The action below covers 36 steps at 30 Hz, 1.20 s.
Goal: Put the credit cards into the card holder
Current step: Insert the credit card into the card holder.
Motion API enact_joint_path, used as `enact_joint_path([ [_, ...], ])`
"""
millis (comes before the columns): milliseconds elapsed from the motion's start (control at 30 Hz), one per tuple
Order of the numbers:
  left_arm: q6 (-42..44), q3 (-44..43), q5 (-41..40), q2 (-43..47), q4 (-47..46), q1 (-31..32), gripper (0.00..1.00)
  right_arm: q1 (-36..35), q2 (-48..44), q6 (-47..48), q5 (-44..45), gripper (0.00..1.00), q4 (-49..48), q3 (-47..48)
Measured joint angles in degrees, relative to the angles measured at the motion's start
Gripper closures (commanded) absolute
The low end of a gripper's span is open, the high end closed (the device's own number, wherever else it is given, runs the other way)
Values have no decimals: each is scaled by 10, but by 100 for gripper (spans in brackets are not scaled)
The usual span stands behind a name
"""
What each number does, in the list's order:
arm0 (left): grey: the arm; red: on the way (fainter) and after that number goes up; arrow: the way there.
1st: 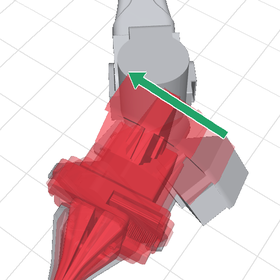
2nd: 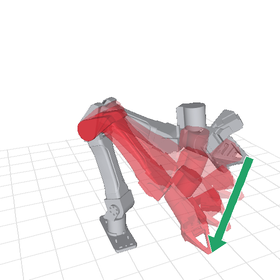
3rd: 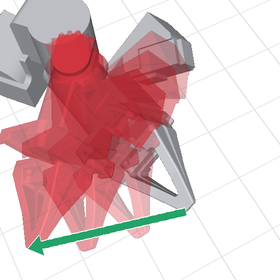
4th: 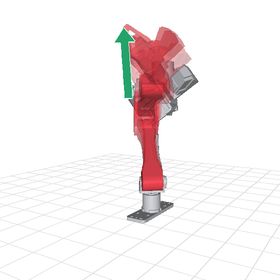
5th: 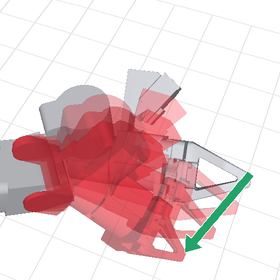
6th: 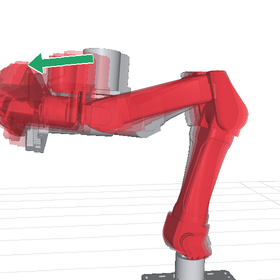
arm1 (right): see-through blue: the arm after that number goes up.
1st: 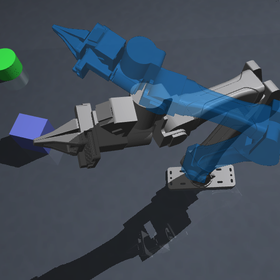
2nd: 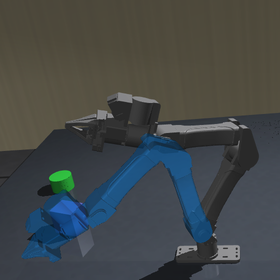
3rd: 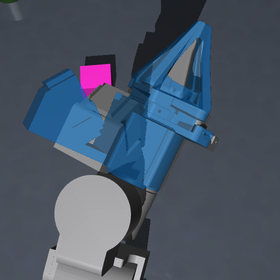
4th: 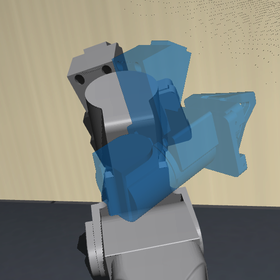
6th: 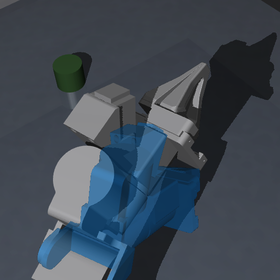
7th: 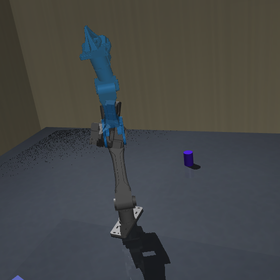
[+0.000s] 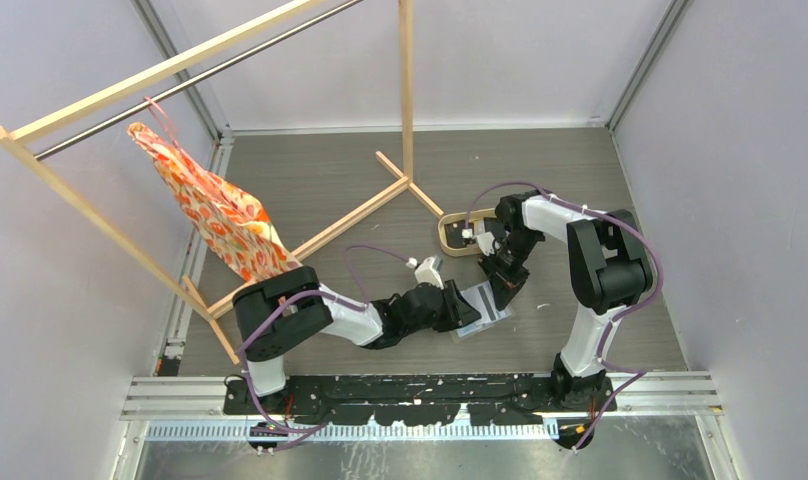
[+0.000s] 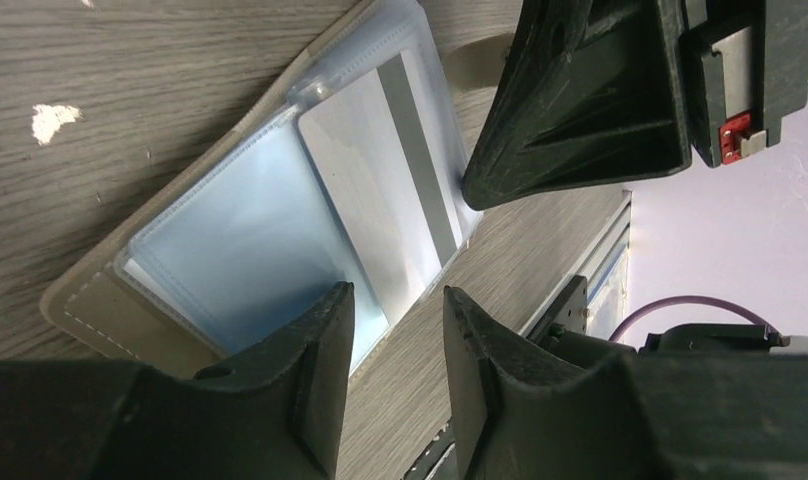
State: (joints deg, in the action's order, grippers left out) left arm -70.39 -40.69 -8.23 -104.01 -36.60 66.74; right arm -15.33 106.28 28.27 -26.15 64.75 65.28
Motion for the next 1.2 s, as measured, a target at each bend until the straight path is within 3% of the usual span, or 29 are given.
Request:
enact_joint_path([
  [567,3,-32,8,-20,23,-16,77,-3,0,0,4,90,0,0],
  [1000,10,-74,25,-43,46,-23,79,-6,0,0,17,90,9,1],
  [1200,22,-84,29,-45,57,-25,79,-5,0,1,17,82,13,1],
])
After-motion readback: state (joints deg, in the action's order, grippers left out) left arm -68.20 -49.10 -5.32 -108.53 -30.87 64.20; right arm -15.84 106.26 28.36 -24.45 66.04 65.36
